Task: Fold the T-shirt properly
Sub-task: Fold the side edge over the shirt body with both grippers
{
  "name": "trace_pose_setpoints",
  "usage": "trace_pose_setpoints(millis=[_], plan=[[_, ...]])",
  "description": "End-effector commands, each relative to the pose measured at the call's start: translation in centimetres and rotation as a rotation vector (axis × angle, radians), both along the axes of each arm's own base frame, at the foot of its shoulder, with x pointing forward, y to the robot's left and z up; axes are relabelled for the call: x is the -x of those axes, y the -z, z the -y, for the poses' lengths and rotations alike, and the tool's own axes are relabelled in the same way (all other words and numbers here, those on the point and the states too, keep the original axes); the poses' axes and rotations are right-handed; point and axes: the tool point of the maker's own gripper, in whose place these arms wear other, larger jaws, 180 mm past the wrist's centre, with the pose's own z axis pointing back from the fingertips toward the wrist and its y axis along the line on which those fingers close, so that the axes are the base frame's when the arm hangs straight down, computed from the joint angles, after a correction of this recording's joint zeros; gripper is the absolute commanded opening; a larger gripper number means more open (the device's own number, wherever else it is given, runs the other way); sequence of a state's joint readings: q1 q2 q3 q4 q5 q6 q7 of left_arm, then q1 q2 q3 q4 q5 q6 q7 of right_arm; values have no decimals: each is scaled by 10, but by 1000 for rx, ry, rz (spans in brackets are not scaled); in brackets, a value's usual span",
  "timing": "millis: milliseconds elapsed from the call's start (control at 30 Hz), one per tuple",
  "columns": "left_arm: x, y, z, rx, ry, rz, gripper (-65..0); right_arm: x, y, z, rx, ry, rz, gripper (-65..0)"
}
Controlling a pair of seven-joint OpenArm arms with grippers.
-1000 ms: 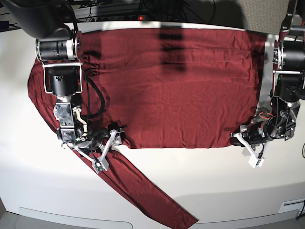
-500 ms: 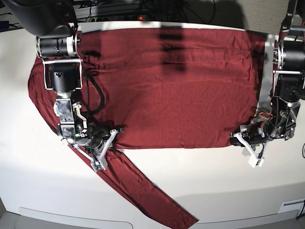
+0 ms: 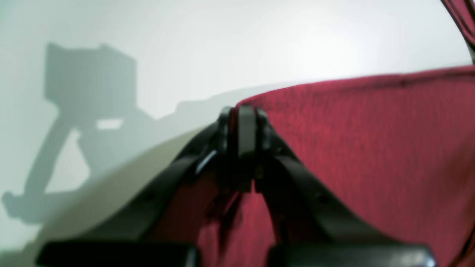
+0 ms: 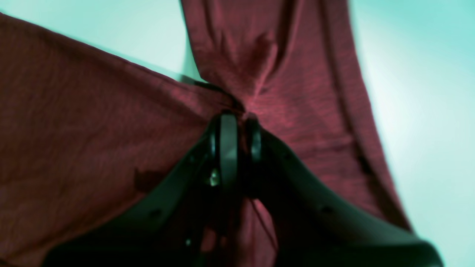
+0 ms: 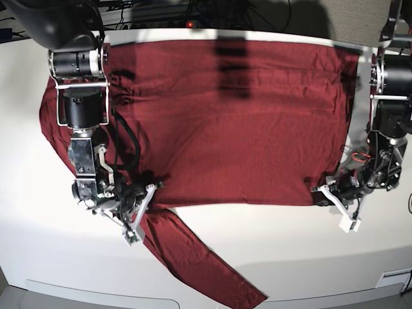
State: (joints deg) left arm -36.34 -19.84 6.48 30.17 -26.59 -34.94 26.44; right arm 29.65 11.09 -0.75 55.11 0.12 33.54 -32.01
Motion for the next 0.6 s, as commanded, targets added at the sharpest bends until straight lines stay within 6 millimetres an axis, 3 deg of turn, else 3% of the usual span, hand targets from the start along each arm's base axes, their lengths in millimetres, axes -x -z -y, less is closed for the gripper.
trace_pose_setpoints(millis=[0, 267, 433, 567], plan=[[-19, -30, -11, -6, -4, 77, -650, -18, -28, 5, 0, 2, 74, -650], [-8, -47, -30, -34, 23, 56, -650, -2, -29, 10, -6, -47, 63, -650], [20, -33, -30, -69, 67, 39, -650, 15, -35, 4, 9, -80, 107, -650], [43, -33, -25, -104, 121, 57, -650, 34, -43, 5, 46, -102, 131, -650]])
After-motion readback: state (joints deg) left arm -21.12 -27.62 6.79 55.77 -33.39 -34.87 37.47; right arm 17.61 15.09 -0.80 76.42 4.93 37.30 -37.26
